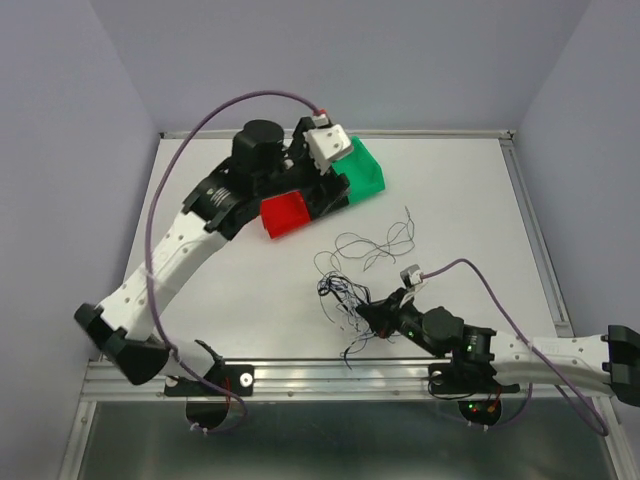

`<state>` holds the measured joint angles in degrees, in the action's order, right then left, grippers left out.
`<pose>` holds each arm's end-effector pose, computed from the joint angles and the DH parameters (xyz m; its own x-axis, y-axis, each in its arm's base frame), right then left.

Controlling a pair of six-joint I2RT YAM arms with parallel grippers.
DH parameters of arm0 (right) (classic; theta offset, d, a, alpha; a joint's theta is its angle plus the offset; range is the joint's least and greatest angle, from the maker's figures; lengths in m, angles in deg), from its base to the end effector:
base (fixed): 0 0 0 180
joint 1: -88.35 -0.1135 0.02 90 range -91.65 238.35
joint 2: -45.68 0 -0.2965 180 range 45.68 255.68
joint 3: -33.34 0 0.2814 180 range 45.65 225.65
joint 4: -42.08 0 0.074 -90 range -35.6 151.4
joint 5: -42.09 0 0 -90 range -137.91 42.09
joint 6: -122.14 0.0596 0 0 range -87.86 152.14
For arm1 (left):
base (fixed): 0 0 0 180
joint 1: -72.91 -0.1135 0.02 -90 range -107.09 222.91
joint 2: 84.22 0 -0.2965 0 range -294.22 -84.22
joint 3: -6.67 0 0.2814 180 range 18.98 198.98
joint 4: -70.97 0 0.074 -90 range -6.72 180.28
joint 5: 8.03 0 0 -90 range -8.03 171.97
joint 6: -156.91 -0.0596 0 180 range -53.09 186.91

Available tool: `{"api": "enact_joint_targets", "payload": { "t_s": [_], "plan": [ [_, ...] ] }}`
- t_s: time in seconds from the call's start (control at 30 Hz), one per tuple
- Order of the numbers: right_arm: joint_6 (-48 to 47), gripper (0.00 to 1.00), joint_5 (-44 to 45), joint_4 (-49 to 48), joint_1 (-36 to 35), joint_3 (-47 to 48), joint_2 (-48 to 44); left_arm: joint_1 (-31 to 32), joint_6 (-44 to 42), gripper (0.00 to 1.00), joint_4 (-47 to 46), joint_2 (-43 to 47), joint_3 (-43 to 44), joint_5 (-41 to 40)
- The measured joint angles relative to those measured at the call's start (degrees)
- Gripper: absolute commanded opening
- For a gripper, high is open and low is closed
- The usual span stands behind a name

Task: Untangle the cables

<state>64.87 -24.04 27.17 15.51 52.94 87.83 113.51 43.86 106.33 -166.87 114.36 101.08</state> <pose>0.0783 0.1720 0.1875 -0.4414 0.2462 -0.8628 -0.6143 0.6180 0.4906 0.2646 -0.2525 0.5033 0.2113 0.3061 -0.9282 0.8441 0.4216 0.3312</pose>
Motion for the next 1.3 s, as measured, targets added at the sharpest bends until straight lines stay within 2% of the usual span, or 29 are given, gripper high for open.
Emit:
{"api": "enact_joint_targets", "payload": {
  "t_s": [0.1, 0.3, 0.4, 0.5, 0.77, 1.0, 1.13, 1.27, 1.3],
  "plan": [
    [1.44, 0.01, 2.51, 0.59, 0.0, 0.0, 0.07, -0.5, -1.29, 0.98, -1.09, 11.85, -8.68, 1.27],
    [2.67, 0.01, 6.86, 1.25, 0.0, 0.0, -4.9, -0.44, -2.12, 0.98, -3.72, 25.94, -28.87, 3.23],
    [2.69, 0.0, 8.07, 1.16, 0.0, 0.0, -6.75, -0.44, -1.99, 0.98, -5.4, 28.85, -38.4, 3.87],
    [2.67, 0.01, 8.79, 0.96, 0.0, 0.0, -7.3, -0.46, -1.36, 0.98, -7.78, 26.91, -45.27, 5.79],
    [1.84, 0.01, 9.07, -2.93, 0.0, 0.04, -4.11, -0.46, 1.79, 0.97, -16.94, 20.24, -47.58, 13.99],
    [0.52, 0.01, 9.11, -5.77, 0.0, 0.07, -1.11, -0.44, 3.93, 0.86, -22.84, 15.63, -47.47, 19.89],
    [-0.74, 0.01, 9.2, -8.48, 0.0, 0.11, -0.72, -0.44, 4.42, 0.83, -24.33, 12.15, -46.51, 21.31],
    [-1.97, 0.0, 9.22, -11.08, 0.0, 0.33, -0.44, -0.44, 4.98, 0.66, -25.24, 10.36, -46.51, 21.9],
    [-2.23, 0.0, 9.22, -11.58, 0.0, 0.46, -0.2, -0.44, 5.27, 0.52, -25.57, 10.1, -46.51, 22.05]
  ]
}}
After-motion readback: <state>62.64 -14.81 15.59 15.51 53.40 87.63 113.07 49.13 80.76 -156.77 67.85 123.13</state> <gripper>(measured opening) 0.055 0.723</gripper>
